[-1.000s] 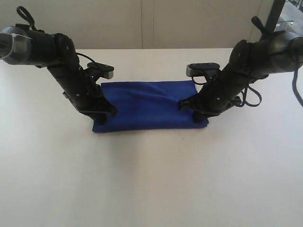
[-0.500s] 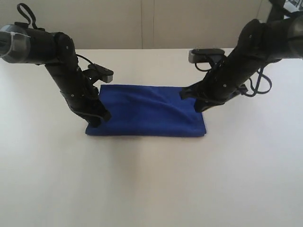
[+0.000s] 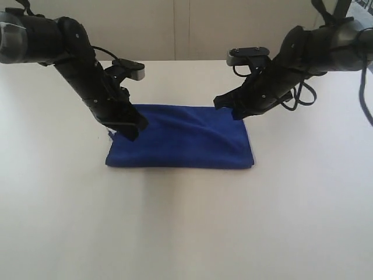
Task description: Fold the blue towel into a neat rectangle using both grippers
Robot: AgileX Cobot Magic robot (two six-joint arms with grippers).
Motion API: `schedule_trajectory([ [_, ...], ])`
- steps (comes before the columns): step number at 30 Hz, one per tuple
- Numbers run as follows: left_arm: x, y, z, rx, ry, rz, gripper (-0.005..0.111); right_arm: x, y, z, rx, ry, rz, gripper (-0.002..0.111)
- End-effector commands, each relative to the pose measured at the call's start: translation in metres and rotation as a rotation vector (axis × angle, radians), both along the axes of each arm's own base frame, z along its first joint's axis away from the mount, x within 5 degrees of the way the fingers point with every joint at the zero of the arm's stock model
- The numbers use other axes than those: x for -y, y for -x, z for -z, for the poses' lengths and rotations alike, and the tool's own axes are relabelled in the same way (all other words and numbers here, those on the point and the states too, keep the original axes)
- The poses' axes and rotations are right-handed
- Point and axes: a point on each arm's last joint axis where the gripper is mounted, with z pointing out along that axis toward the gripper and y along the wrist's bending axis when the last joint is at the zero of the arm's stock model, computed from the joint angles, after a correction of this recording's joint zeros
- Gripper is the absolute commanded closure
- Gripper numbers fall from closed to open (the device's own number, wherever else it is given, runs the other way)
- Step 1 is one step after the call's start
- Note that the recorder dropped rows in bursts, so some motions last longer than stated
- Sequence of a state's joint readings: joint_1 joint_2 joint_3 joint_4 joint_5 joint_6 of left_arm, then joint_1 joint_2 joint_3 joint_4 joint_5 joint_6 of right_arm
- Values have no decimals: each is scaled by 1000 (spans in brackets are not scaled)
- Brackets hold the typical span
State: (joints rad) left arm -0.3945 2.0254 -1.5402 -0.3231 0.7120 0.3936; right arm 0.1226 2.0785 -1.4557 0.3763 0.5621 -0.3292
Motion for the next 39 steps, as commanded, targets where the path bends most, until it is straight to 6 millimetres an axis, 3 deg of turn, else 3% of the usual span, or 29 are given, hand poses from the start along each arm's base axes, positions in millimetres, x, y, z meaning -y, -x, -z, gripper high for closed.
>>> schedule_trajectory([
  [1,6,0,20,-61,-4,12,107,0,-14,11,6,10,-11,108],
  [8,6,-2,36,-93,-26,15,107,0,-22,37,-18,35,-31,108],
  [23,5,0,46,-132,-51,35,107,8,-24,59,-24,168,-109,108],
  [34,5,0,46,-124,-52,51,107,5,-21,13,43,113,-74,108],
  [39,5,0,45,-115,-53,75,107,-3,-15,5,0,18,-97,108],
])
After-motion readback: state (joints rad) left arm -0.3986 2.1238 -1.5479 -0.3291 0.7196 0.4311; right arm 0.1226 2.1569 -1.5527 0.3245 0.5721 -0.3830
